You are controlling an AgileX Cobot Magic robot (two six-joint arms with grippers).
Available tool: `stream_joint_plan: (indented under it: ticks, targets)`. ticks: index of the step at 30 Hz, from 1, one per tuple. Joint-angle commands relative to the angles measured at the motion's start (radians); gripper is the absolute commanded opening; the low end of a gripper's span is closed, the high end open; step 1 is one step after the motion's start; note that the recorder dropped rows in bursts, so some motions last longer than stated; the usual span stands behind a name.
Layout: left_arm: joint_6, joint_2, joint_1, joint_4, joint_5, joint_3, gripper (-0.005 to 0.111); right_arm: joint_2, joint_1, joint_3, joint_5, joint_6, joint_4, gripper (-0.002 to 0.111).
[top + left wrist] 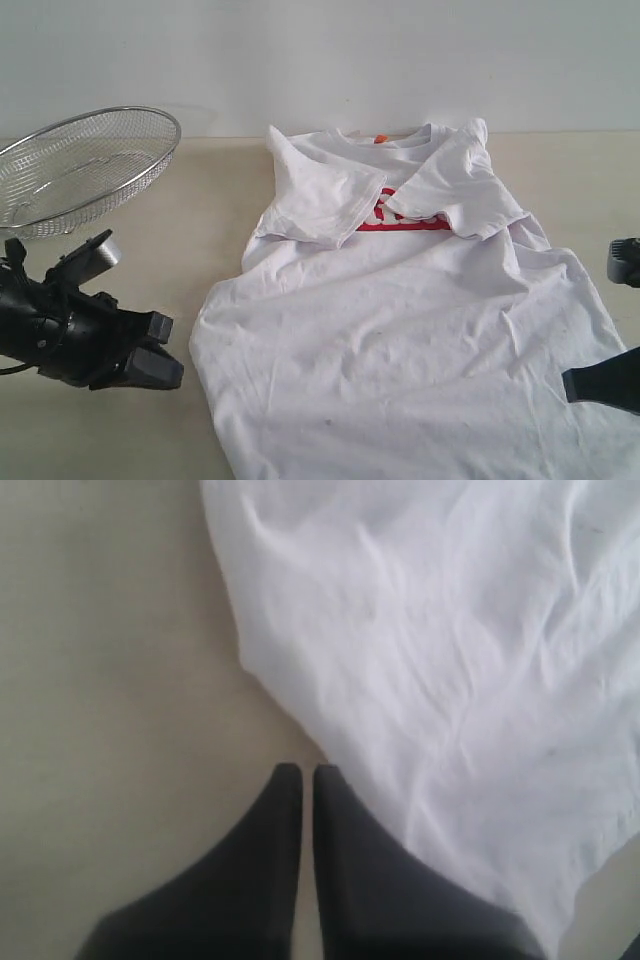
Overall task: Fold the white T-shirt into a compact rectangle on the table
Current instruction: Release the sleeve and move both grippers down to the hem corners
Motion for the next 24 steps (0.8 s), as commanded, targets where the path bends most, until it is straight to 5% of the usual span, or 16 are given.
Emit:
stream_joint_plan:
  ticks: [1, 12, 18, 24]
  targets:
    - [-0.19, -0.007, 0.003, 0.162, 0.015, 0.008, 0.004, -0.008, -0.002, 0.005, -0.02, -0.002, -0.007, 0.0]
    - [-0.191, 0.007, -0.001, 0.119, 0.057, 0.006, 0.006, -0.008, -0.002, 0.005, -0.076, -0.008, -0.005, 0.0]
    - [-0.191, 0.05, -0.001, 0.098, 0.137, -0.021, 0.036, -0.008, 0.0, 0.005, -0.088, -0.011, -0.005, 0.0]
    - [-0.191, 0.109, -0.001, 0.06, 0.124, -0.022, 0.052, -0.008, 0.0, 0.005, -0.093, -0.011, 0.0, 0.0]
